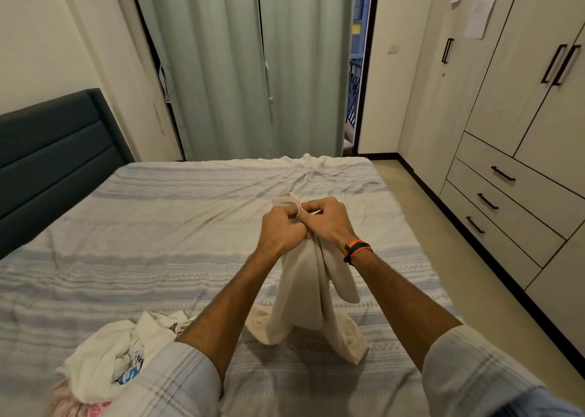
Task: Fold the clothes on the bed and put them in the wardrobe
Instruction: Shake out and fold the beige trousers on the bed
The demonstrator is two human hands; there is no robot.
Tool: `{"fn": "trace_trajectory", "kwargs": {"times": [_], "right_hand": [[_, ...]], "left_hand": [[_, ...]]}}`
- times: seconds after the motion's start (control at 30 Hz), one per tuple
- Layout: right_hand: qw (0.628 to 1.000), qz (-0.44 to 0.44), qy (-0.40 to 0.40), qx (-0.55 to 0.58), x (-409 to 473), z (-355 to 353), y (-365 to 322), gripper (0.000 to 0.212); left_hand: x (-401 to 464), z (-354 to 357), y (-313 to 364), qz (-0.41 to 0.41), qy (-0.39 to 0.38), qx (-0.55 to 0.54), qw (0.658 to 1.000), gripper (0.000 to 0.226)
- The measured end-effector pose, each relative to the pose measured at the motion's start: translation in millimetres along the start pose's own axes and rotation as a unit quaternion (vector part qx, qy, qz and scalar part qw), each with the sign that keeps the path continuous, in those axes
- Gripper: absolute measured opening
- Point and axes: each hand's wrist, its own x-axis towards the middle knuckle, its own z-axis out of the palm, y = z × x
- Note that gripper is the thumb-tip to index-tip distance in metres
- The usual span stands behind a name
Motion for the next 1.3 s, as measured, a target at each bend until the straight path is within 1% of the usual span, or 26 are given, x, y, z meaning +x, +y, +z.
{"fn": "trace_trajectory", "kwargs": {"times": [0.1,0.17,0.3,0.4,0.47,0.53,0.57,0.6,0.63,0.67,0.7,0.77,0.83,0.87,0.9,1.0,1.07,1.13,1.23,1.3], "right_hand": [[1.000,-0.008,0.005,-0.007,-2.8,-0.4,-2.0,0.024],[1.000,-0.014,0.008,-0.021,-4.2,0.8,-1.5,0.024],[0.996,-0.021,0.042,-0.070,-4.0,10.0,7.7,0.019],[0.995,-0.021,0.063,-0.079,-3.2,15.6,11.8,0.015],[0.996,-0.004,0.062,-0.059,-0.8,15.0,14.0,0.015],[0.998,0.008,0.058,-0.029,1.5,11.9,17.3,0.016],[0.998,0.008,0.053,-0.014,2.1,9.9,18.2,0.015],[0.999,0.003,0.043,0.001,1.8,7.9,18.2,0.015],[0.999,-0.005,0.028,0.015,0.9,6.2,17.7,0.016],[0.999,-0.013,0.011,0.028,0.5,4.9,17.5,0.017],[0.999,-0.021,-0.005,0.039,0.4,3.9,17.4,0.018],[0.997,-0.037,-0.030,0.062,2.0,2.1,18.2,0.015],[0.995,-0.050,-0.054,0.072,4.9,0.2,20.7,0.013],[0.994,-0.053,-0.063,0.072,6.3,-1.2,21.6,0.013],[0.994,-0.055,-0.069,0.072,7.2,-2.7,22.1,0.014],[0.993,-0.061,-0.067,0.076,9.3,-7.2,22.4,0.015],[0.992,-0.066,-0.068,0.079,10.7,-9.7,22.3,0.014],[0.992,-0.068,-0.068,0.083,11.8,-11.4,22.4,0.014],[0.991,-0.071,-0.067,0.097,12.4,-12.1,21.2,0.015],[0.990,-0.076,-0.070,0.094,11.9,-12.3,19.5,0.013]], "left_hand": [[0.6,-3.2,-1.1,-0.002,-0.028,0.007,1.000,0.053],[1.3,-4.1,-3.5,-0.001,-0.046,0.030,0.998,0.056],[3.7,-2.6,-11.3,-0.001,-0.067,0.051,0.996,0.050],[3.6,-1.3,-16.2,0.002,-0.056,0.052,0.997,0.047],[5.1,-1.4,-20.7,-0.008,-0.009,0.028,1.000,0.041],[6.7,-4.6,-24.5,-0.009,0.075,0.029,0.997,0.027],[8.1,-7.5,-26.0,-0.004,0.119,0.041,0.992,0.025],[10.4,-10.4,-28.5,0.007,0.148,0.052,0.988,0.029],[13.8,-13.4,-31.8,0.023,0.157,0.059,0.986,0.037],[17.4,-16.6,-33.5,0.039,0.144,0.064,0.987,0.047],[20.4,-20.4,-34.6,0.054,0.113,0.063,0.990,0.055],[25.2,-27.9,-35.7,0.073,0.028,0.051,0.996,0.062],[27.7,-33.1,-35.6,0.074,-0.041,0.051,0.995,0.054],[28.8,-34.7,-35.7,0.077,-0.054,0.058,0.994,0.048],[29.1,-35.6,-35.7,0.083,-0.051,0.063,0.993,0.041],[30.0,-37.3,-34.6,0.119,0.012,0.049,0.992,0.022],[30.4,-38.4,-32.0,0.140,0.029,0.052,0.988,0.014],[30.8,-38.7,-28.5,0.156,0.019,0.072,0.985,0.014],[30.8,-38.0,-23.6,0.162,0.000,0.084,0.983,0.027],[30.3,-36.4,-21.9,0.166,-0.001,0.095,0.981,0.031]]}}
